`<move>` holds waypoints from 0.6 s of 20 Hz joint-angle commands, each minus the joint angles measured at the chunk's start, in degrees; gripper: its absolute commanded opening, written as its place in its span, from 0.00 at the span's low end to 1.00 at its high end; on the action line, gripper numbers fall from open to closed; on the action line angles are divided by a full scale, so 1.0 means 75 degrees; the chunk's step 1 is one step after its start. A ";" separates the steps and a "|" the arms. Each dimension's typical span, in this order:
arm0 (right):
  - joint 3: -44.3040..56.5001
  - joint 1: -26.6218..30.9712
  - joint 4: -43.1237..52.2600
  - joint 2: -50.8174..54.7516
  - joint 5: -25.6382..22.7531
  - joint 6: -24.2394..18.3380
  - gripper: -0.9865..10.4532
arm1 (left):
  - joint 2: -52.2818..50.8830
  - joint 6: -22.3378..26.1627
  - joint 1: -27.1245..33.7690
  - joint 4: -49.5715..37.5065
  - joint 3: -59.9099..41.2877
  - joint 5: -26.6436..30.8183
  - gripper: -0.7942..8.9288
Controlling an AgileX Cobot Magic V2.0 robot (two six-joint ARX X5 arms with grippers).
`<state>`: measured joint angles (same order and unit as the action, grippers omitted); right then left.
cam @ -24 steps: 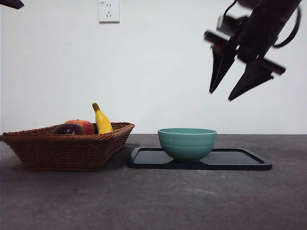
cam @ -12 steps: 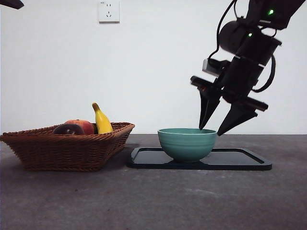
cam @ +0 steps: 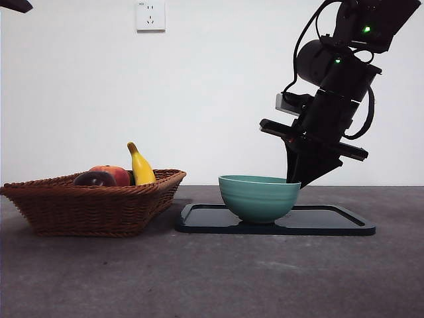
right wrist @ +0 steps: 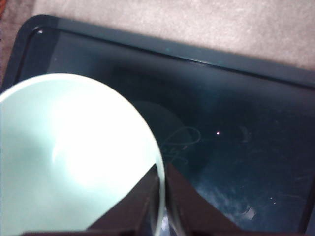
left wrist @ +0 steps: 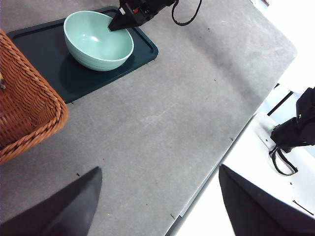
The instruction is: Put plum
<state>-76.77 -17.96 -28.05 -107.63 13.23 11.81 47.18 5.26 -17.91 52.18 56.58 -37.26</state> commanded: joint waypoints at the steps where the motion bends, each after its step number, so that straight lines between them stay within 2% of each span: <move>1: -0.0198 -0.0038 0.0047 0.0102 -0.0032 -0.0058 0.09 | 0.0041 0.0090 -0.0029 -0.0041 0.0157 -0.0015 0.47; 6: -0.0198 -0.0044 -0.0189 0.1201 -0.0017 -0.0079 0.09 | 0.0041 0.0090 -0.0029 -0.0044 0.0157 -0.0015 0.47; 12: -0.0192 -0.0289 -0.1574 0.3010 0.0020 -0.0495 0.09 | 0.0041 0.0093 -0.0029 -0.0055 0.0157 -0.0015 0.47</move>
<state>-77.01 -19.66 -40.07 -84.86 13.28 9.28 47.18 5.26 -17.91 52.18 56.58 -37.26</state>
